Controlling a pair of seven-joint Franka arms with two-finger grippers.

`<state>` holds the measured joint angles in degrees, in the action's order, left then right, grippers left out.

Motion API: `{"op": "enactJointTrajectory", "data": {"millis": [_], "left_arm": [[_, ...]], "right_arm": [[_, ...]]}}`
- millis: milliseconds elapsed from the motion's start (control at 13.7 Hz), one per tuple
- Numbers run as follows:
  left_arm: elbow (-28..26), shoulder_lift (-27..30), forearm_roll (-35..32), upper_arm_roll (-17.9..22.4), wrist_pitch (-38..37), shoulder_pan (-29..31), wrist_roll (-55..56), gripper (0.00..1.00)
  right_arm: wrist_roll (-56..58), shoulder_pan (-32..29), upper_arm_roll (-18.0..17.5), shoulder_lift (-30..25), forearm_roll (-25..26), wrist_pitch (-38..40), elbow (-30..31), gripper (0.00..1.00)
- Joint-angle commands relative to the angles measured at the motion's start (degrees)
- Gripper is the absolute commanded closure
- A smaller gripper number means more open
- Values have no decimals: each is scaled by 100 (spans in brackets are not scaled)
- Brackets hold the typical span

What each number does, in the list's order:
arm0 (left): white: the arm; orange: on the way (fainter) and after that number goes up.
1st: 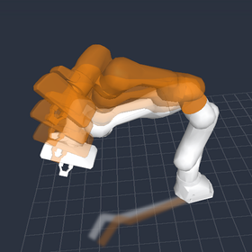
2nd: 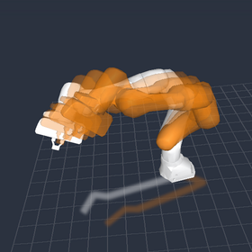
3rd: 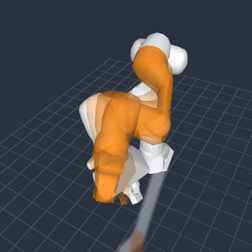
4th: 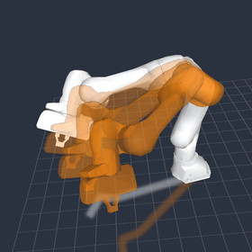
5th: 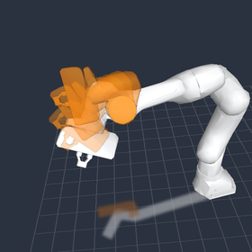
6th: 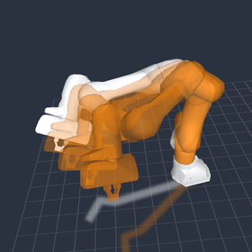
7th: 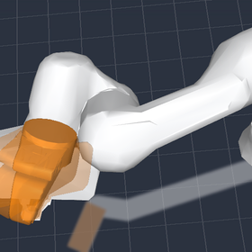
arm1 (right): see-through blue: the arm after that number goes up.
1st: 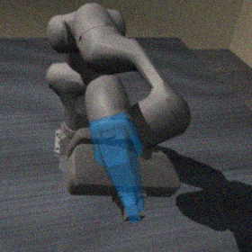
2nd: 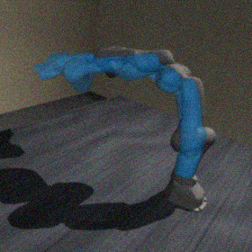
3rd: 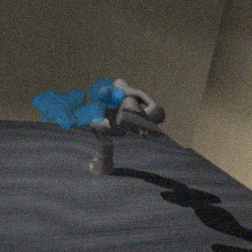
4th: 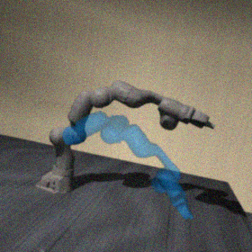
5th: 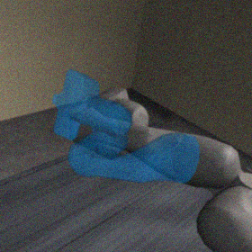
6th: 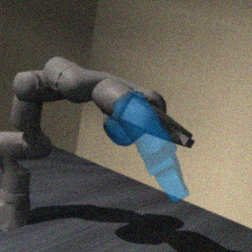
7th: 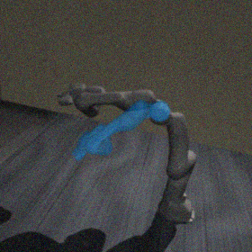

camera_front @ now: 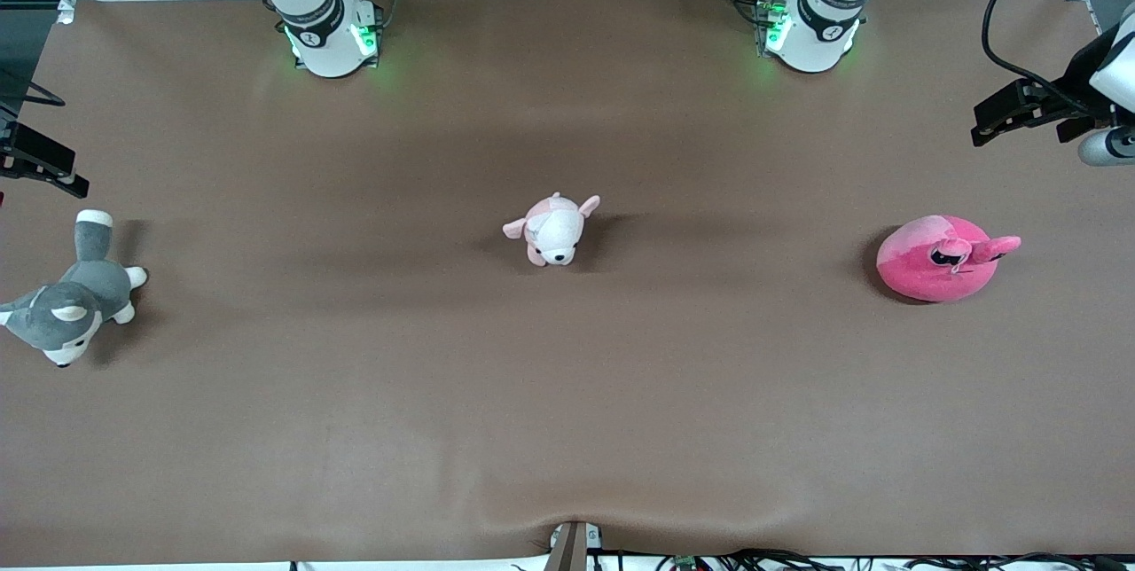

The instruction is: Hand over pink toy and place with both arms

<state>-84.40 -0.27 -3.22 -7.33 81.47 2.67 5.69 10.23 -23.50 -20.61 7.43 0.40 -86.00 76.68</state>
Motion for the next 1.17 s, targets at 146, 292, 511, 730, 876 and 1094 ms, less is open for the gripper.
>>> {"op": "enactJointTrajectory", "data": {"millis": [146, 292, 511, 730, 876, 1094], "left_arm": [[134, -43, -117, -15, -132, 14, 125, 0], [152, -60, -126, -15, -123, 41, 116, 0], [160, -61, -205, -15, -132, 58, 46, 0], [143, -52, -205, -14, -132, 102, 72, 0], [152, -52, -214, -6, -132, 102, 37, 0], [160, -60, -205, -6, -132, 111, 55, 0]], "right_arm": [[32, -102, -127, 83, 127, 101, -171, 0], [32, -102, -127, 83, 127, 101, -171, 0], [32, -102, -127, 83, 118, 101, -171, 0], [32, -102, -127, 83, 127, 101, -171, 0], [23, -94, -127, 83, 136, 101, -171, 0], [32, -111, -118, 83, 136, 92, -180, 0]]}}
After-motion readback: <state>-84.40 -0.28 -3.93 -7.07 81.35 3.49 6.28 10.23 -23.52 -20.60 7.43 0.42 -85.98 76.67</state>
